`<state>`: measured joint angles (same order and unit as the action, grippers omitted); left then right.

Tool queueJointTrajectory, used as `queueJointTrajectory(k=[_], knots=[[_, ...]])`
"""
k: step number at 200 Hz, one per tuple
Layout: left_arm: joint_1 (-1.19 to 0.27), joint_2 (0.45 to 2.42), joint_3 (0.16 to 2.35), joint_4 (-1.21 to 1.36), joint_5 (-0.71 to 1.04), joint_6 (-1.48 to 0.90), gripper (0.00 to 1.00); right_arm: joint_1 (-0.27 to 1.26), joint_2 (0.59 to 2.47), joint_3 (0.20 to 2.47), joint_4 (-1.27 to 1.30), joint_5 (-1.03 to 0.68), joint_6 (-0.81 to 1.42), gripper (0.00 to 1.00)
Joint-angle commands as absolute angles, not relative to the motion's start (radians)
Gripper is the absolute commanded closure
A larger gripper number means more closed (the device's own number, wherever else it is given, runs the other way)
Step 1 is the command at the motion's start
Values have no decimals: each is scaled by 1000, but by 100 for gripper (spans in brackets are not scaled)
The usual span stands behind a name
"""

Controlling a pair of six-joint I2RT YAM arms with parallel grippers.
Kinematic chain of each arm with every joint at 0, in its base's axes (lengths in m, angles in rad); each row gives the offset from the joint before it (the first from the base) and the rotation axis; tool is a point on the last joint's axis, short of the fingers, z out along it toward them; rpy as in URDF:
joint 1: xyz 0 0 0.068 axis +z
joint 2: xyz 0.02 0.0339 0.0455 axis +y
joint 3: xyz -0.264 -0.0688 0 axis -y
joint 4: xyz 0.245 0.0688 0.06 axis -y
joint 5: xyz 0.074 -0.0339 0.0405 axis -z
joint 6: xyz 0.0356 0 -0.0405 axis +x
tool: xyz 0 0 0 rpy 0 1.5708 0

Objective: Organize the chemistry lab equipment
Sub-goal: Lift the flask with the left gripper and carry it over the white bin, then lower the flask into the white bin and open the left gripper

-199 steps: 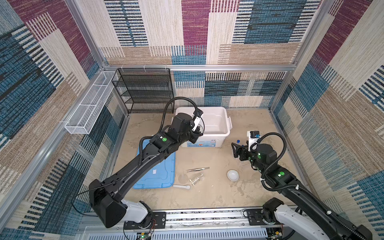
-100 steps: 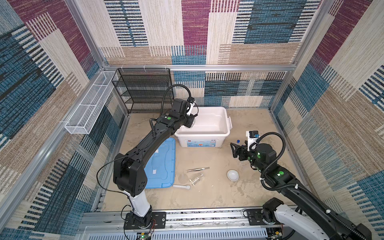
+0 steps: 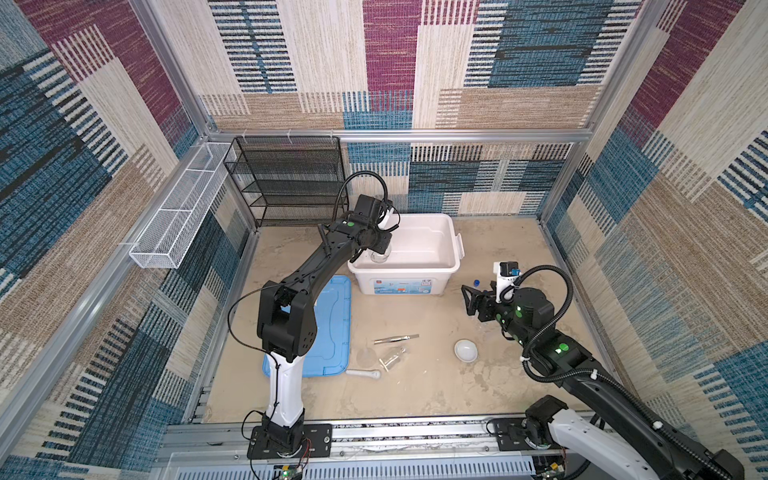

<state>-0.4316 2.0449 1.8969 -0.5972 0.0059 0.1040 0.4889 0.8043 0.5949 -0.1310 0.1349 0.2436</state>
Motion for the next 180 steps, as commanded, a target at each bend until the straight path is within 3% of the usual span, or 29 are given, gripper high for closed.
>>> queueJointTrajectory(k=[1,180], knots=[[-428,2062,1913,-589,9,91,86,489,810,592,-101,143,255,9],[-396,2201,1939,-429,-78,2,87,488,809,584,-106,157,255,9]])
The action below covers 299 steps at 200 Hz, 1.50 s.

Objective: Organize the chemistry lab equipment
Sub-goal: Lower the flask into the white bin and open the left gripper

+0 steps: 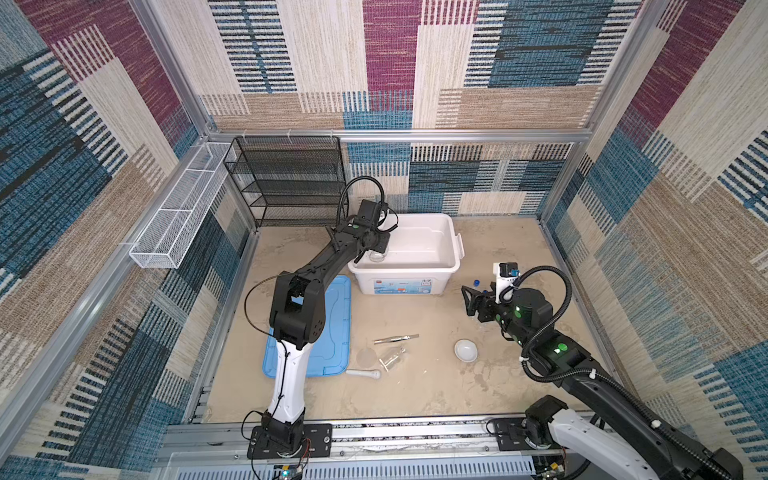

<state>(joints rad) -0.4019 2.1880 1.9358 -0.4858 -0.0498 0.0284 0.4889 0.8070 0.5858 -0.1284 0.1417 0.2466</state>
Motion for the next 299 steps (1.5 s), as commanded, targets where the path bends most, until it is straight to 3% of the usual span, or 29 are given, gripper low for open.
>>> queueJointTrajectory(k=[1,126,148,191,299], knots=[[-396,2202,1939,-428,-78,2,87,488,809,584,-106,157,255,9],[-386,2241,1928,-435,-43,-14,86,489,818,580,-103,166,255,9],[-387,2236,1922,-440,-36,-15,76,489,819,579,-102,166,256,9],[-388,2206,1922,-445,-9,-27,48,488,811,581,-106,165,255,9],[-426,2045,1902,-435,15,-21,19,489,820,599,-108,-37,218,14]])
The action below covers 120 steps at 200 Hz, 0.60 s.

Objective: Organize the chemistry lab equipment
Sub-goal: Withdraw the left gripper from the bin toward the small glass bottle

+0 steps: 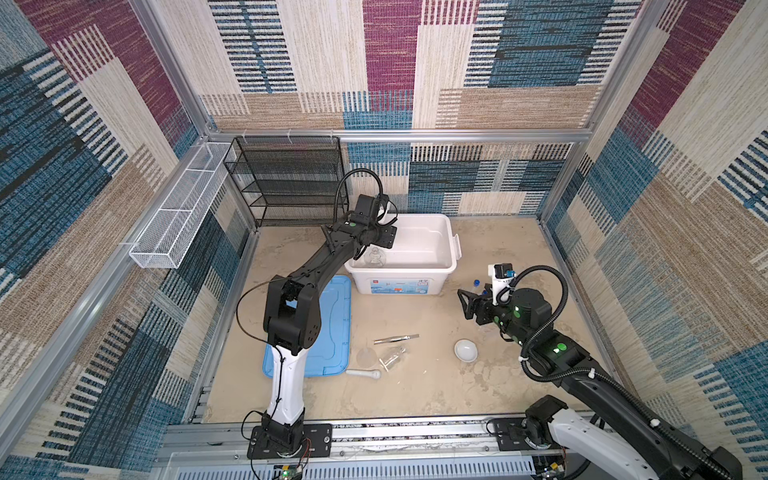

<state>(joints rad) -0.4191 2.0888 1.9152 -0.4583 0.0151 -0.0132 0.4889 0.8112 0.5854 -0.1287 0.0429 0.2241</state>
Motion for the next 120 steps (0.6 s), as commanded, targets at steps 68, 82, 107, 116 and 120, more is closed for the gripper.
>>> queueJointTrajectory(k=[68,82,107,116,120], knots=[[-467,1783,1678,-337,-66,-2,9,489,814,600,-103,-84,230,16],[-482,1717,1603,-335,-79,0,8,489,810,598,-100,-84,230,16],[-536,1596,1456,-343,-157,21,8,490,809,593,-98,-76,231,16],[-563,1551,1404,-345,-204,26,8,489,810,592,-97,-75,231,16],[-579,1531,1382,-346,-229,26,8,490,810,591,-95,-74,231,16]])
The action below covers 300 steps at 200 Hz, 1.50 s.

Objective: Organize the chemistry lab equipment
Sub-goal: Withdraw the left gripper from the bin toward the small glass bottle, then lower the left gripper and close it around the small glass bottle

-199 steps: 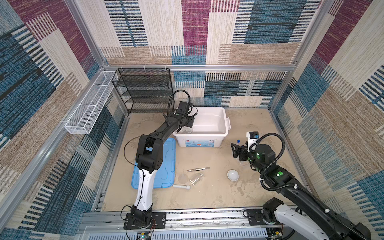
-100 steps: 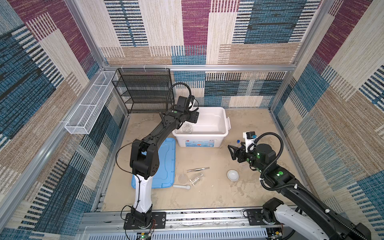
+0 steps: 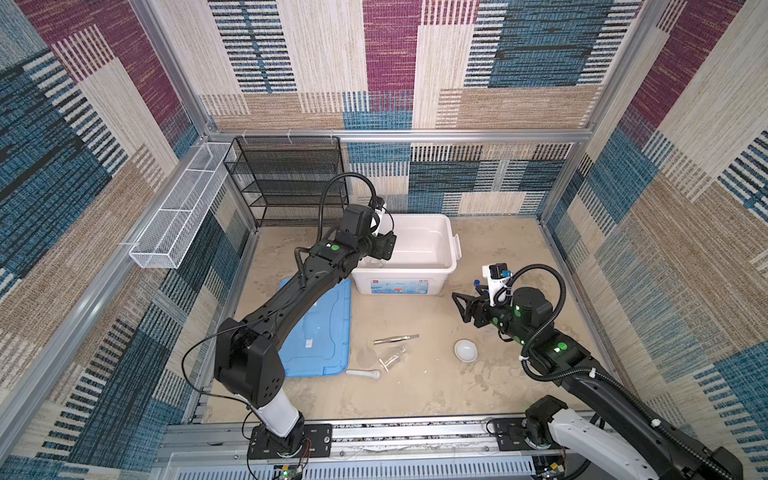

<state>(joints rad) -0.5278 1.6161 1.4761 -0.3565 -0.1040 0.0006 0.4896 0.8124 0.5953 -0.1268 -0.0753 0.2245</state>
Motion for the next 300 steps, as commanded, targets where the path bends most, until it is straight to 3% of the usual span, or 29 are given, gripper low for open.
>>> queueJointTrajectory(k=[1,41,94,173,300], knots=[[-583,1526,1374,-347,-235,26,8,489,810,591,-94,-73,231,16],[-723,1368,1187,-375,-372,9,7,490,827,598,-85,-77,224,15],[-861,1262,1000,-415,-398,-45,7,490,834,592,-64,-60,228,14],[-1018,1307,955,-568,-317,-79,8,490,840,593,-44,-49,245,13],[-1071,1499,965,-656,-250,-172,11,490,844,584,-34,-48,252,13]])
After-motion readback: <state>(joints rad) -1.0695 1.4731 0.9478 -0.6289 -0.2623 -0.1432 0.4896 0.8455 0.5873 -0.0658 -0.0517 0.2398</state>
